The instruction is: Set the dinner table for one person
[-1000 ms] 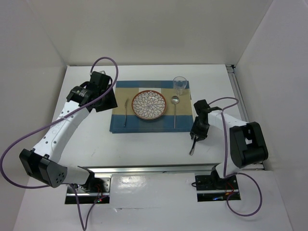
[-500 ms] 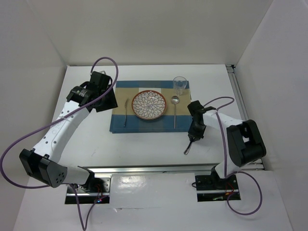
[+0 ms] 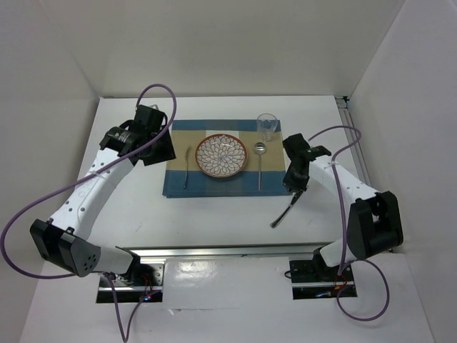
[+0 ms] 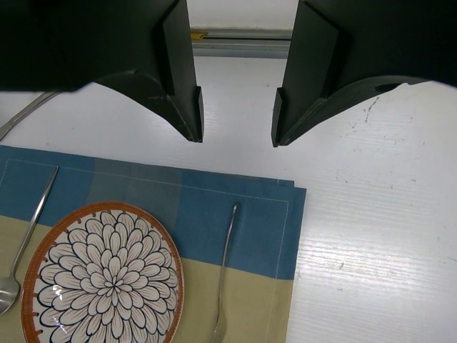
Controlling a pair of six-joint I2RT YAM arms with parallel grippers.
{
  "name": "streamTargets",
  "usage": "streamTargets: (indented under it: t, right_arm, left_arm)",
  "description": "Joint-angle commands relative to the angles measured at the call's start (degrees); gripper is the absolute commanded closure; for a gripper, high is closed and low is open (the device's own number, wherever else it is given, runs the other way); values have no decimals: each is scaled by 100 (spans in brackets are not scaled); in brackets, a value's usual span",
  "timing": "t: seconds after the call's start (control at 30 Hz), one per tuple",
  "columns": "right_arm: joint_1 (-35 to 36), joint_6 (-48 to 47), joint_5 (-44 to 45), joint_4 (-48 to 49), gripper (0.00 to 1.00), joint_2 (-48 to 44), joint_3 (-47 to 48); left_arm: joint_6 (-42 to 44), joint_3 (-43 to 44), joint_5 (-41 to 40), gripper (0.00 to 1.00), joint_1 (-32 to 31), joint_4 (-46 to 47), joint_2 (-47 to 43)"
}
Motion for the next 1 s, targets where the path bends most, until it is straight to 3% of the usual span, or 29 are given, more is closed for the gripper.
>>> streamTargets:
  t: [0.0,0.07,0.1,0.13,0.23,0.87,0.97]
  right_arm:
    - [-93,-104,164,-306,96,-28,210]
    - [-93,-52,-134,-157,87,-27,-96]
    - [-93,-51,-223,9,71,-27,-211]
    - [-93,10,-302,63,61,-27,-308]
    - [-93,62,-531,221,48,-80,-660]
    - [-93,239,-813,1135,52,596,-1425]
    - [-93,239,-742,1188,66,728,-1425]
  left_arm:
    - [133,237,84,41,41,102,3]
    - [133,184,32,41,41,102,-49]
    - [133,184,32,41,41,102,-50]
    - [133,132,32,41,41,154,-50]
    - [133,131,32,41,41,154,-50]
    - [186,26,32,41,41,154,-50]
    - [186,26,32,41,41,154,-50]
